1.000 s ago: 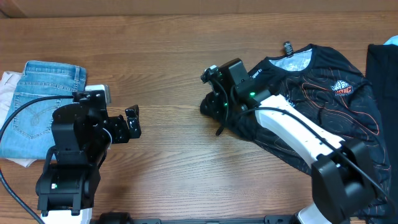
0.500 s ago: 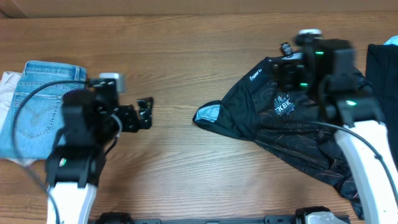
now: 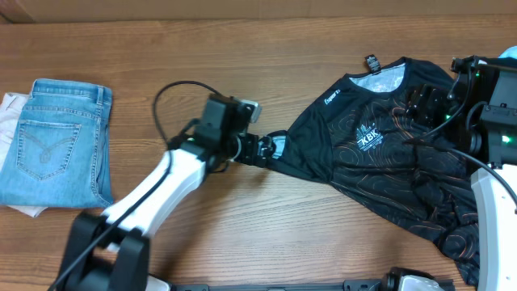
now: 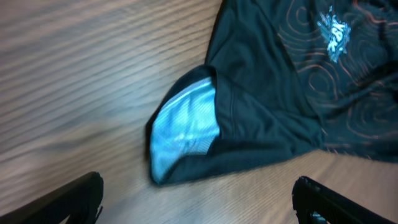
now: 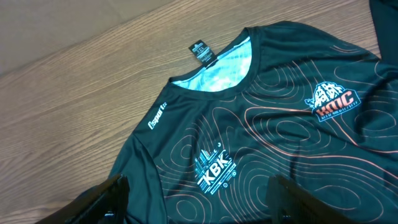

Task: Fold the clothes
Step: 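Grasp the jersey's left sleeve with the left gripper and pull left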

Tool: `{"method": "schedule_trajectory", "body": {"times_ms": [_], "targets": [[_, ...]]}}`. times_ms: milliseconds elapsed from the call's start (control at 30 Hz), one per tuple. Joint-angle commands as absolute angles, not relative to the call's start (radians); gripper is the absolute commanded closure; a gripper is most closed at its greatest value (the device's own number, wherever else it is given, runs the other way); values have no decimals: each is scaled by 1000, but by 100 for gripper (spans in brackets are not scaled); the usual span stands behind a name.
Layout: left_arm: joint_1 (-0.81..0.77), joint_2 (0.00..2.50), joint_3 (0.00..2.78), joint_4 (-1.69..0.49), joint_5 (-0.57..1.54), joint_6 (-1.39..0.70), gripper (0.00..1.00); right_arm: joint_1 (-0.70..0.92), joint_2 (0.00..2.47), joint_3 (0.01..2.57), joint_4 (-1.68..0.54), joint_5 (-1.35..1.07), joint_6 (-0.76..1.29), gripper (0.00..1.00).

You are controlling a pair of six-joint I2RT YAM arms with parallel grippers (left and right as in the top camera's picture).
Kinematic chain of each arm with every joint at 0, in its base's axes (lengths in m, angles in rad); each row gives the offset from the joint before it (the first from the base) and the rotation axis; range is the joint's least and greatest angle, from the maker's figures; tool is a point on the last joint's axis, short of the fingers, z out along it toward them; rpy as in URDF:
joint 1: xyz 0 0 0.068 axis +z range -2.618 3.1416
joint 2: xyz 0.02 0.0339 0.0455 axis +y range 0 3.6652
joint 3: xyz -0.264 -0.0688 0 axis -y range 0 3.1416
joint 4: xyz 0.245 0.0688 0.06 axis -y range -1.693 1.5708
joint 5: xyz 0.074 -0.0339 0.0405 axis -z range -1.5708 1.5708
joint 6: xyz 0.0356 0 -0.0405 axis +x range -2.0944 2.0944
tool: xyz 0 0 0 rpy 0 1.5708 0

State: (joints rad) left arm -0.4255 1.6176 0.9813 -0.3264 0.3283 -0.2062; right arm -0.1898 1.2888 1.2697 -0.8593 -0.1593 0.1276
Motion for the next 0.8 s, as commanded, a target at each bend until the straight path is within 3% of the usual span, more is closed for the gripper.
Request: {"method": "schedule_trajectory", "body": {"times_ms": [0,267,333,400,500,533,567,767], "targets": [[-439,1718,998,-267,341,-305,0,-192,1265,1284,-859,-158,136,25],[-440,1837,998,-231,414,-405,0,-192,1265,1284,-862,-158,136,25],[-440,1841,998,-231,439,-405,14,-192,1265,1284,-862,-158,136,25],[-440,1841,998,-231,447,-405,38,-192,1265,1284,-863,-158,135,25],[-440,1841,998,-231,461,-405,84,-192,1265,1284,-863,-158,135,25],[-440,1841,998,-231,466,-405,92,-192,1265,1284,-863,-158,136,25],[-440,1841,998,-231,468,-405,96,-192,1265,1284,-863,-158,136,25],[-411,1817,1000,-235,458,-405,96,-192,1265,1284,-864,-158,136,25]]}}
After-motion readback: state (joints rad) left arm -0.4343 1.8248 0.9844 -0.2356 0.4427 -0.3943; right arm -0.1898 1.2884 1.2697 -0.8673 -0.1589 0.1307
